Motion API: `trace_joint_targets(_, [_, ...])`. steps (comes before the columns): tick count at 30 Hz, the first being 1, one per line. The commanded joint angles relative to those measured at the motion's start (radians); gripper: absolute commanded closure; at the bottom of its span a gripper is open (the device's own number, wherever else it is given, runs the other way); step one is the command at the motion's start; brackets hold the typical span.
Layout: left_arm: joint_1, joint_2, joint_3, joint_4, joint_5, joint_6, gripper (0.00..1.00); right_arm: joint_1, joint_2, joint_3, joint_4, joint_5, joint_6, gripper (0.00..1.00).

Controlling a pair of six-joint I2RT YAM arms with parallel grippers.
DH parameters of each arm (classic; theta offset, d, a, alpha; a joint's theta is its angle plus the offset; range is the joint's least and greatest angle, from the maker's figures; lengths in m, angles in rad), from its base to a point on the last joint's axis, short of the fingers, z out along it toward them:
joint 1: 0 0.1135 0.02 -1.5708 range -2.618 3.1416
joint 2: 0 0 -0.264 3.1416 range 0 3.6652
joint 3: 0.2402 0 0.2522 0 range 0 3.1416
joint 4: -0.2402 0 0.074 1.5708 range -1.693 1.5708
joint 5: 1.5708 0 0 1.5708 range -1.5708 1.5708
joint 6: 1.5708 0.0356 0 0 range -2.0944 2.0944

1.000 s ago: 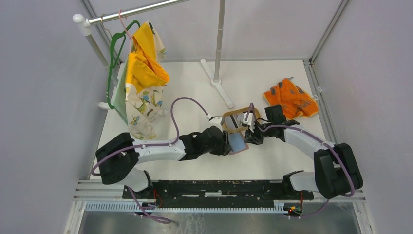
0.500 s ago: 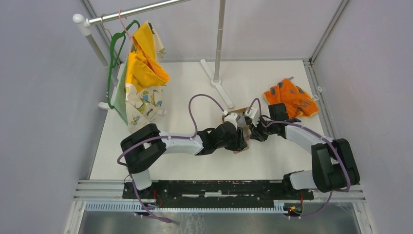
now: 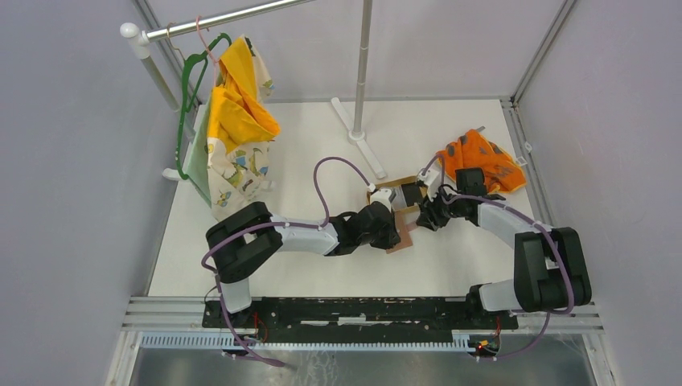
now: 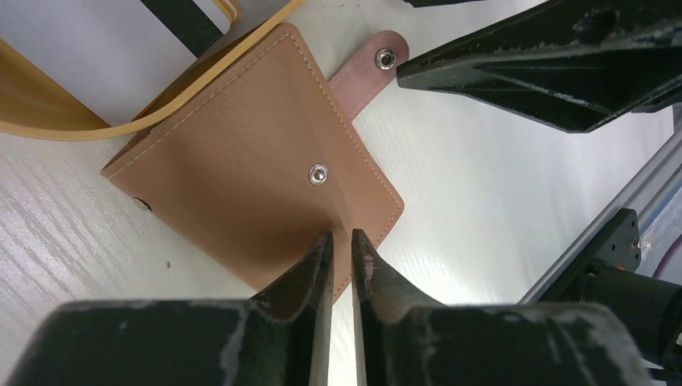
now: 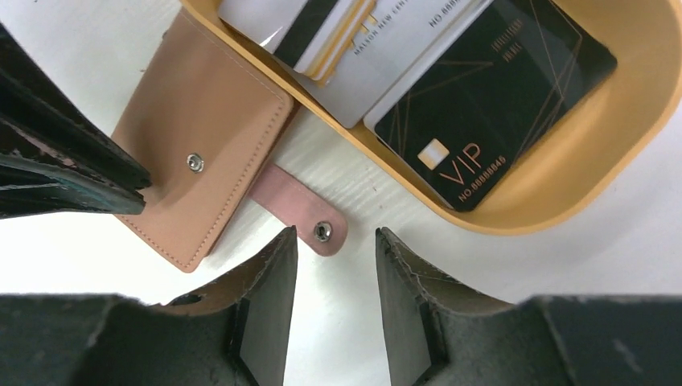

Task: Put the credit cards into the card holder
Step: Close the card holder at the center of the board.

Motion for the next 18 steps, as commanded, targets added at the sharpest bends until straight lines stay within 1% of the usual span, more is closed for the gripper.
trace_joint_targets(1, [0.004,0.021,0.005,0.021,-0.031,0.036,0.81,-0.038,-0.004,0.017,0.043,-0.009,0.066,0.53])
trace_joint_targets(4, [0.004,0.026,0.004,0.018,-0.029,0.036,0.83,-0.060,0.000,0.009,0.042,-0.049,0.082,0.51])
trace_joint_targets(7, [0.004,0.022,0.001,0.019,-0.024,0.037,0.83,-0.062,0.038,0.022,0.011,-0.096,0.083,0.52])
trace_joint_targets(10, [0.004,0.014,-0.002,0.021,-0.019,0.037,0.84,-0.063,0.084,0.033,-0.008,-0.132,0.091,0.53])
trace_joint_targets(12, [0.004,0.010,-0.004,0.025,-0.013,0.036,0.84,-0.062,0.109,0.040,-0.017,-0.157,0.097,0.56])
trace_joint_targets(14, [0.003,0.009,-0.007,0.030,-0.005,0.031,0.84,-0.062,0.123,0.049,-0.020,-0.179,0.098,0.64])
trace_joint_targets(18, [0.002,0.003,-0.024,0.038,0.012,0.015,0.84,-0.055,0.101,0.057,-0.022,-0.209,0.070,0.91])
